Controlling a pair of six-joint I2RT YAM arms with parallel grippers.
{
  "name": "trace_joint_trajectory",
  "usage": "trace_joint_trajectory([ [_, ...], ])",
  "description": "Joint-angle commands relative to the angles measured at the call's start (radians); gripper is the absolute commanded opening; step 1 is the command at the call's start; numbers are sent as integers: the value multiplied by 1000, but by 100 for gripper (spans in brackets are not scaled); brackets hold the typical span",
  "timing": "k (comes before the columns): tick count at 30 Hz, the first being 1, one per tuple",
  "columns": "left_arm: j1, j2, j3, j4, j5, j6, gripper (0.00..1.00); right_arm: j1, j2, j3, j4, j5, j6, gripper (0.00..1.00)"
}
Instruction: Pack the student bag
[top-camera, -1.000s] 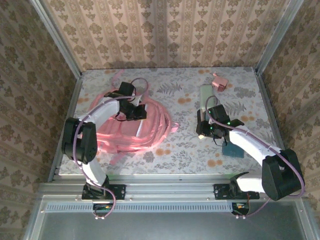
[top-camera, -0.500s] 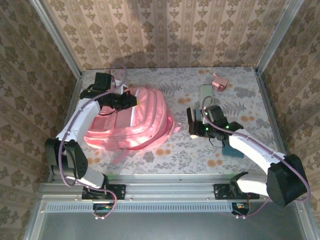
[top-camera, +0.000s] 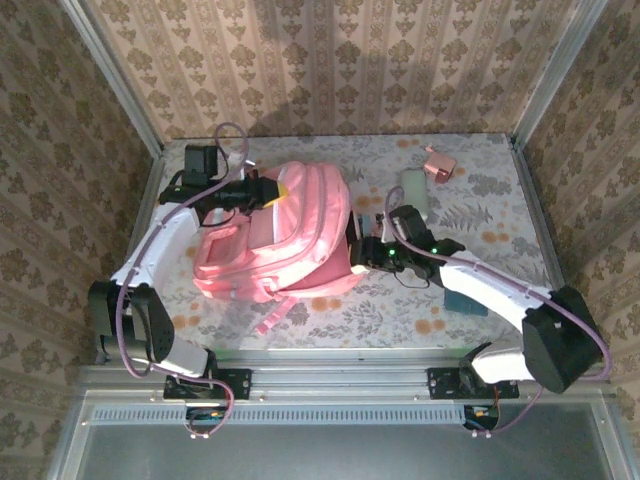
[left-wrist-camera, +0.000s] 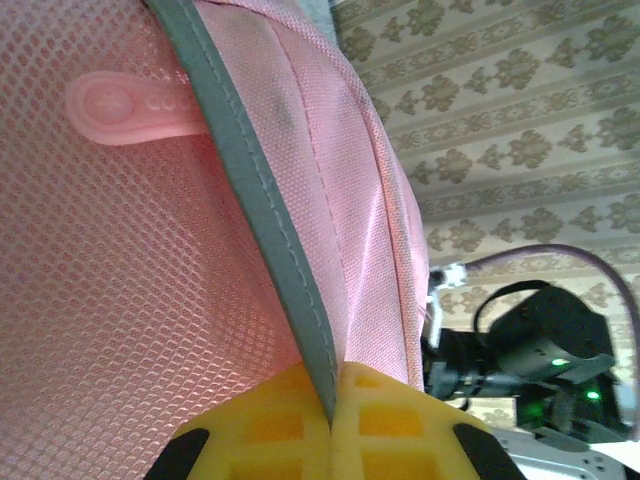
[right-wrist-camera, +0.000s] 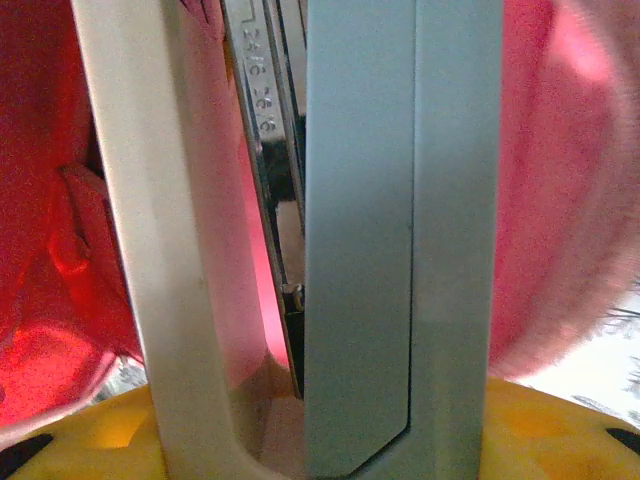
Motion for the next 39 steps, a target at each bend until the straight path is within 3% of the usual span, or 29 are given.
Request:
trace_joint_trajectory([
  [1, 3, -48, 45, 160, 134, -63, 0, 17, 73, 54, 120, -23, 136, 50],
  [8, 0, -49, 14, 252, 145, -125, 0, 73, 226, 169, 139, 50, 215, 50],
  [14, 0, -43, 12, 271, 137, -136, 0, 89, 359, 218, 202, 19, 273, 54],
  [20, 0, -36, 0, 313, 134, -159, 0, 100, 430, 252, 201, -13, 228, 79],
  [27, 3, -34, -13, 317, 121, -151, 0, 96, 290, 220, 163, 17, 85, 91],
  [39, 7, -47, -55, 306, 72, -121, 0, -31, -82, 51, -21, 145, -19, 90],
])
